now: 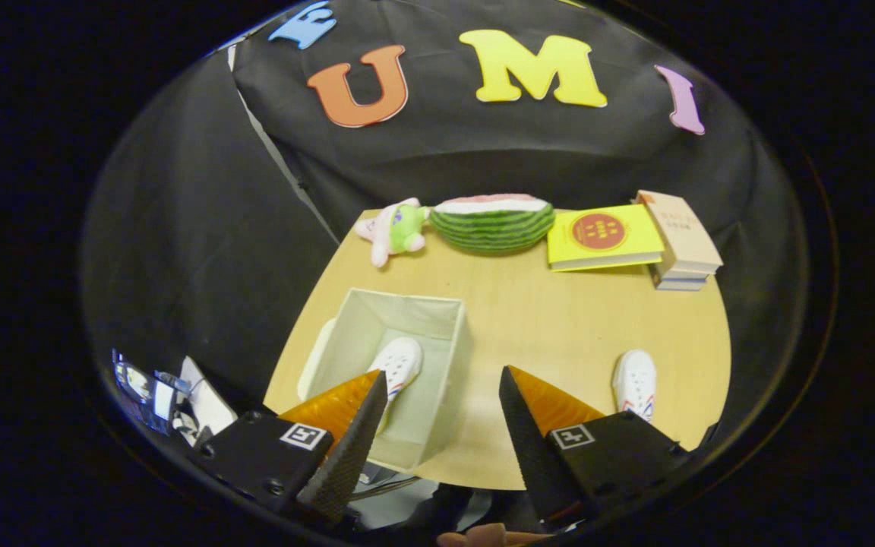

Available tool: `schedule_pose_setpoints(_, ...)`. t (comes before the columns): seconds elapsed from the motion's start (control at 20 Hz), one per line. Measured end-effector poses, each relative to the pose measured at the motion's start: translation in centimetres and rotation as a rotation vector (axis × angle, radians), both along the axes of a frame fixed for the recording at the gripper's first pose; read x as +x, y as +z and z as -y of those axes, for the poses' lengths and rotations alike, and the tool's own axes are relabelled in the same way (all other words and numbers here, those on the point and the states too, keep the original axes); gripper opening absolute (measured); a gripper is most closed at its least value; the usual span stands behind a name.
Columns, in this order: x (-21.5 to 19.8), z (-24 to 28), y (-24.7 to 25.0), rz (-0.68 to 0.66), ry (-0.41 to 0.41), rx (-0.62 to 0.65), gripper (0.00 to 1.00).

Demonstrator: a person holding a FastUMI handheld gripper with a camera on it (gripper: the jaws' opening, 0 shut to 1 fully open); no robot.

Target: Open the storage box then place both shoes into the box .Put the left shoe in first, then the right shoe, with the right side of both shoes facing outward in a uniform manner.

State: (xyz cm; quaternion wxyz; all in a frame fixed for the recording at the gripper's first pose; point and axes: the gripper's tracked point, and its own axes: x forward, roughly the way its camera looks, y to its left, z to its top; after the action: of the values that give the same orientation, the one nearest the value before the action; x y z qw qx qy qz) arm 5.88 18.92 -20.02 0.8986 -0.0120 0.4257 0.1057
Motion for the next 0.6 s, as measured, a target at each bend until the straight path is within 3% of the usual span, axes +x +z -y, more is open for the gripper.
schedule_pose_setpoints(0.2, -0.7, 8.0, 0.3, 0.005, -0.054, -0.029, 0.92)
schedule_pose_setpoints(0.6, -3.0, 21.4, -2.5, -0.154, -0.094, -0.017, 0.92)
